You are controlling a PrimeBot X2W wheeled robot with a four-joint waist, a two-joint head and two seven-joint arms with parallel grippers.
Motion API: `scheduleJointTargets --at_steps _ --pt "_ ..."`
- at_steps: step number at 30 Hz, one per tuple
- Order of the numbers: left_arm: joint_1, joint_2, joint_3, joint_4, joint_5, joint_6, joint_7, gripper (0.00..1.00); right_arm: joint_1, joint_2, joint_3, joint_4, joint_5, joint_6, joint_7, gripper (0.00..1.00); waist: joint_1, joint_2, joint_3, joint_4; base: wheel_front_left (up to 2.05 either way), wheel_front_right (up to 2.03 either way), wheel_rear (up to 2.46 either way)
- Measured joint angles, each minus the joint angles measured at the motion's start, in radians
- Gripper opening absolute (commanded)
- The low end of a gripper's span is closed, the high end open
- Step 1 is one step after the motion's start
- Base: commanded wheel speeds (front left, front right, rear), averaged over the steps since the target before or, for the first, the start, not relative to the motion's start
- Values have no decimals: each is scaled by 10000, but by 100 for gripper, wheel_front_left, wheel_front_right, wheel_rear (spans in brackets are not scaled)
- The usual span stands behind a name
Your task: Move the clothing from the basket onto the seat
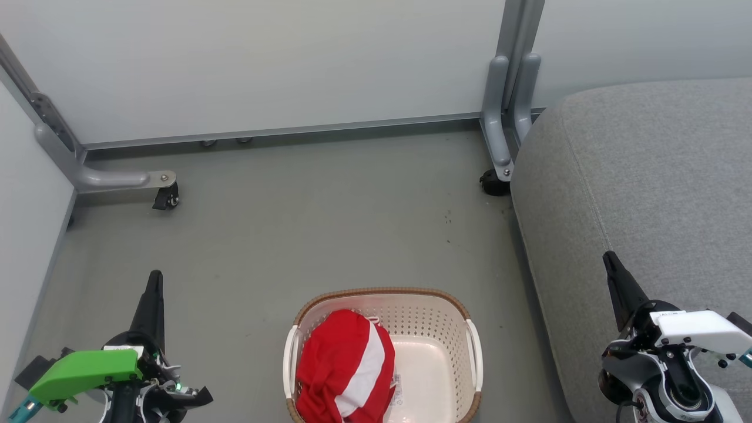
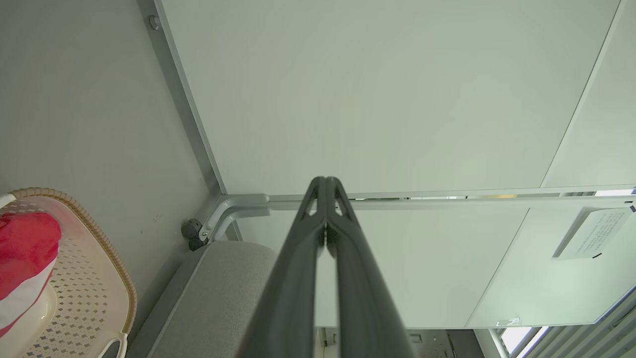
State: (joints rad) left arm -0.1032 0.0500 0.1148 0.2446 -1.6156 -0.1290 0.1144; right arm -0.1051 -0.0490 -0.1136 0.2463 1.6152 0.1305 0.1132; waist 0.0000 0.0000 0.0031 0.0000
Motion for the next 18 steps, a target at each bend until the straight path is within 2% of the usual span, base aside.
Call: scheduleJointTargets --at_steps 15,16,18 --pt "0 0 0 0 0 0 0 0 0 0 0 0 0 -2 0 0 0 0 0 0 0 0 0" --pt "8 -6 -2 13 0 2 -2 100 8 8 0 15 2 -2 -2 100 0 0 0 0 0 0 0" --pt "95 -33 -12 178 0 4 -12 100 94 50 4 153 4 -2 -2 100 0 0 0 0 0 0 0"
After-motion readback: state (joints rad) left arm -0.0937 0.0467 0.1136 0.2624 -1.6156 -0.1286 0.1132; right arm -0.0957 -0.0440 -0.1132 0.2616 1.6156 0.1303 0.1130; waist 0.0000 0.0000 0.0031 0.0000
